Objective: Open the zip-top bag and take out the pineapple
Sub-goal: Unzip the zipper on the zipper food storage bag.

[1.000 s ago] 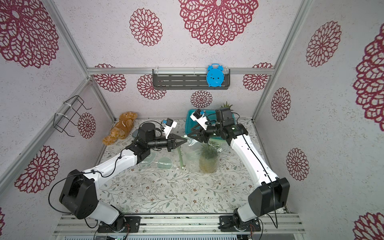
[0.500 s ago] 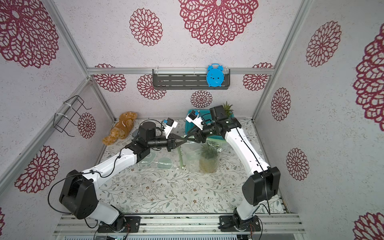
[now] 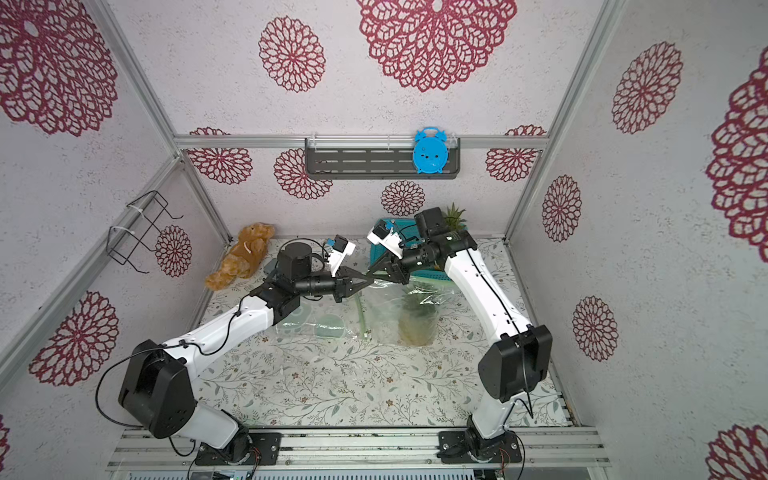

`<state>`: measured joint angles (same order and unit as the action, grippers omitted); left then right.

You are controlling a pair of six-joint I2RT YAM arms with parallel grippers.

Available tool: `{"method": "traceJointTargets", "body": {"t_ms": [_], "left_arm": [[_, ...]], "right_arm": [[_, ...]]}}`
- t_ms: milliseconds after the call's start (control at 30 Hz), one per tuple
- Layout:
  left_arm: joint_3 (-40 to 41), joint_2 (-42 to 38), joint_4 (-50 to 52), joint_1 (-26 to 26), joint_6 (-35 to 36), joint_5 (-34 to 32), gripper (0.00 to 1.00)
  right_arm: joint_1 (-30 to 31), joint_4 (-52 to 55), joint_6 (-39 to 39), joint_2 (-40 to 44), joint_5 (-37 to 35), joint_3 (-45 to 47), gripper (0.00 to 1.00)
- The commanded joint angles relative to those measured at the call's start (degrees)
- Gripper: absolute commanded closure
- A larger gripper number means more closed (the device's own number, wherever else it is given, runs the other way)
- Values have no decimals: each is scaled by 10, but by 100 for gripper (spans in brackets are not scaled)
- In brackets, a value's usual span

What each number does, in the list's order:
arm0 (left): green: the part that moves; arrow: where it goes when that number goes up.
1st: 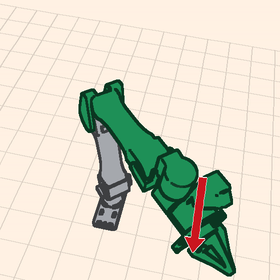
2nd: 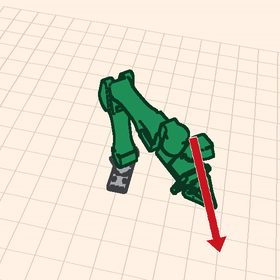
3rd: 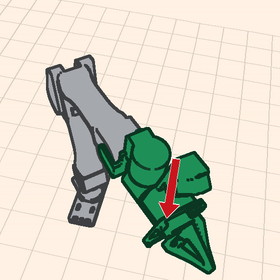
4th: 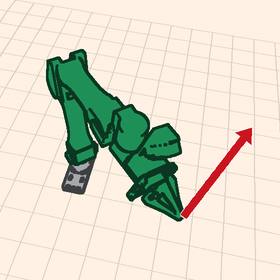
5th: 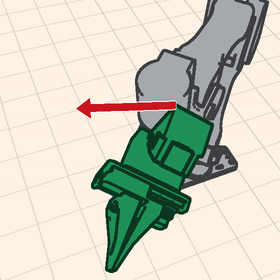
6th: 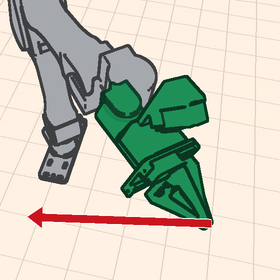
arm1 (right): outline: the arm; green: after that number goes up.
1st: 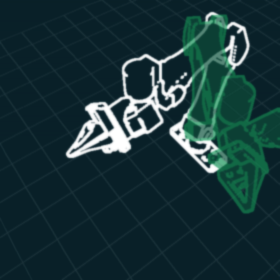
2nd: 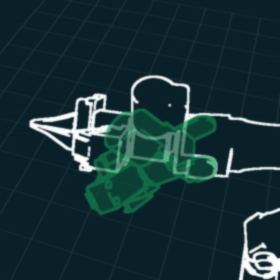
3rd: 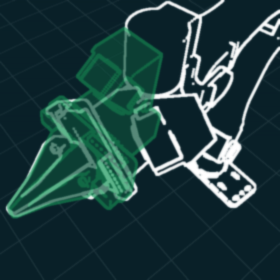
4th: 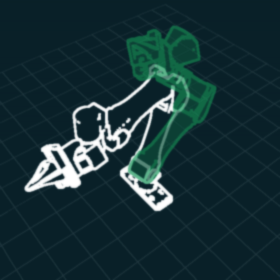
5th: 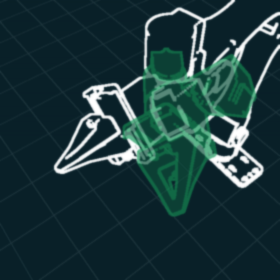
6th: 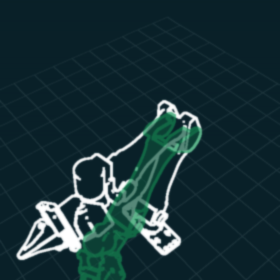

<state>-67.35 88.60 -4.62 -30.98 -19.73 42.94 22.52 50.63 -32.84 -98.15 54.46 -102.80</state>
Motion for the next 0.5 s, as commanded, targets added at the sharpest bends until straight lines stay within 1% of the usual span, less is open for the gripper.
{"method": "traceJointTargets", "body": {"t_ms": [0,100,167,200,333,467], "left_arm": [[-16,-10,-1,-2,9,-2,100],[-15,-11,0,-2,9,-6,100],[-13,-13,1,-2,10,-9,100],[-12,-14,1,-2,11,-11,100],[-6,-20,1,0,11,-21,100],[4,-27,-4,1,9,-30,100]], "right_arm": [[4,22,-13,2,18,-17,77],[4,28,-16,2,15,-20,86],[4,30,-16,3,9,-20,94],[4,29,-14,4,5,-20,96],[-1,24,-6,11,-15,-16,100],[-9,8,7,20,-30,-5,100]]}}
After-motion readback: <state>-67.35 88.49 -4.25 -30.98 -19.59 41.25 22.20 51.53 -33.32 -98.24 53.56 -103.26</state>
